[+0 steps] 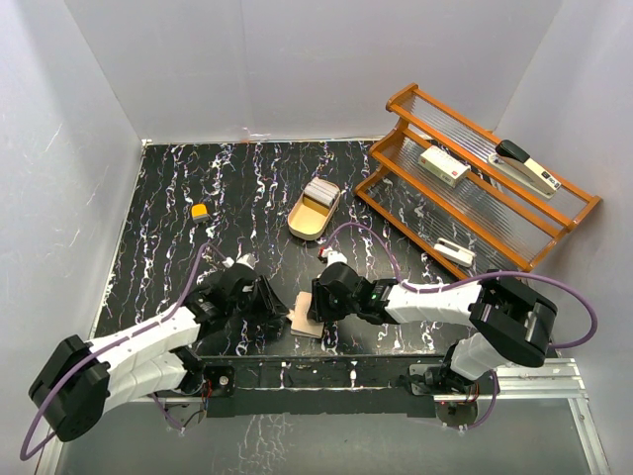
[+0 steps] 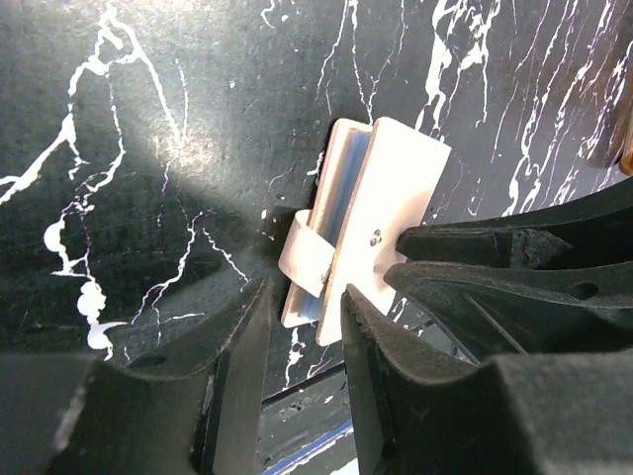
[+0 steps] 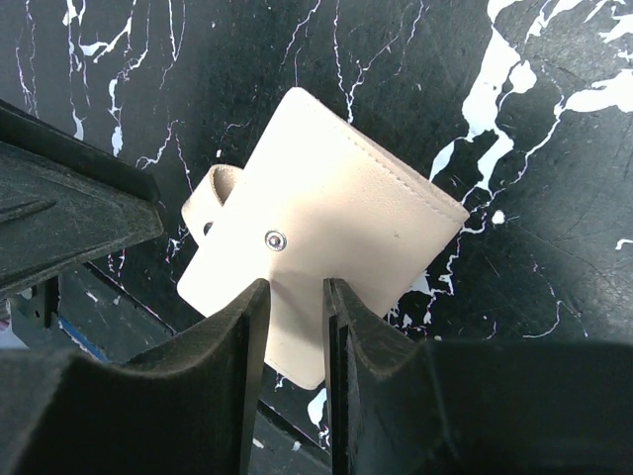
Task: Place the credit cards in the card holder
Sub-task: Close the card holder at the center of the board.
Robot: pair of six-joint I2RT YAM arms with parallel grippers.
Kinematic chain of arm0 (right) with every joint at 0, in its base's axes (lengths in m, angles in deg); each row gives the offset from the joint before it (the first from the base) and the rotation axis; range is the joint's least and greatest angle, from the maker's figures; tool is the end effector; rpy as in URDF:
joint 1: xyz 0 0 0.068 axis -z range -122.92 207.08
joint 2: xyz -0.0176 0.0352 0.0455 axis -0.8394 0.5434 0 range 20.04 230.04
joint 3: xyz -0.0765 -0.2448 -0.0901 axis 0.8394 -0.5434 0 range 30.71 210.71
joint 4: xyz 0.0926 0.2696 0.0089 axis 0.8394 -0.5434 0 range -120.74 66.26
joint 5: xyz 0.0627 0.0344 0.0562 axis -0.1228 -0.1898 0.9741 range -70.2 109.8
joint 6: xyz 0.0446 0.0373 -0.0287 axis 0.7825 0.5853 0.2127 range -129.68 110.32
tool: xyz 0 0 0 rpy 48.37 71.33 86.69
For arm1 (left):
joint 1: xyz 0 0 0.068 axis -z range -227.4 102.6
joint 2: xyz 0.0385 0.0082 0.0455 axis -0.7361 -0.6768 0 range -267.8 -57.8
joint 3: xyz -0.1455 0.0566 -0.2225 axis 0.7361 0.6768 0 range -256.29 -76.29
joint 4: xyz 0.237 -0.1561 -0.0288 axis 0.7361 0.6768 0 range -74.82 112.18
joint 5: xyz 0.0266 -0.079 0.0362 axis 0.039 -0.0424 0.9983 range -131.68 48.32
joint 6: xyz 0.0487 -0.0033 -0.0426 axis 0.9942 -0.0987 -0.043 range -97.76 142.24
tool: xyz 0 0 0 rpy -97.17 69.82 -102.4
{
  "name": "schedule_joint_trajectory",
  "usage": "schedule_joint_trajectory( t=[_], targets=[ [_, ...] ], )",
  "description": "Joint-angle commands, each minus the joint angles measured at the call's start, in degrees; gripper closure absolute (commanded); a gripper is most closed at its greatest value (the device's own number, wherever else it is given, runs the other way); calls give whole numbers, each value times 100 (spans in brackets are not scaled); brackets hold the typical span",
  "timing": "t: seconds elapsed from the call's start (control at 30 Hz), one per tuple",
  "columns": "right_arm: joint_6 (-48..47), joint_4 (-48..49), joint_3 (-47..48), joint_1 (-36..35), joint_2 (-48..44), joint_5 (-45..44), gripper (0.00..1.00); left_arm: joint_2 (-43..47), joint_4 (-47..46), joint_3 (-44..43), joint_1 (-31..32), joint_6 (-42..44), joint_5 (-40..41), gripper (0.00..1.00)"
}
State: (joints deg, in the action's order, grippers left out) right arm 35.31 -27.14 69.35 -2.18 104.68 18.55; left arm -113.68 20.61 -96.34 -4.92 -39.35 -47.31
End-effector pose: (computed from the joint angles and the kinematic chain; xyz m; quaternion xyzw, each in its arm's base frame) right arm 0.1581 0.2636 0.1280 -0.1127 0.9311 0.2675 0.2211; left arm 0.1591 -0.1524 0.1397 -0.1310 0.9005 -0.3524 0.2183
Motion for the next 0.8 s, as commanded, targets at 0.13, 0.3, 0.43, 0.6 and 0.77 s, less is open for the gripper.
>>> schedule_joint_trajectory(
  t=[0.13,0.3,0.43,0.6,0.77],
  targets=[
    [-291,-100,-166,51,15,-451,72,-455,-106,-152,-2,497,-287,61],
    [-322,-79,-198,47,-35,-477,72,-844,-73,-259,-3,594,-151,58],
    [-412,-126,-163,51,-7,-486,72,-968,254,-363,-3,541,208,58],
    [-510,-257,-90,47,34,-568,72,-894,665,-436,-3,352,539,63],
    [-631,-453,-12,47,41,-701,71,-875,934,-474,-3,250,651,70]
  ],
)
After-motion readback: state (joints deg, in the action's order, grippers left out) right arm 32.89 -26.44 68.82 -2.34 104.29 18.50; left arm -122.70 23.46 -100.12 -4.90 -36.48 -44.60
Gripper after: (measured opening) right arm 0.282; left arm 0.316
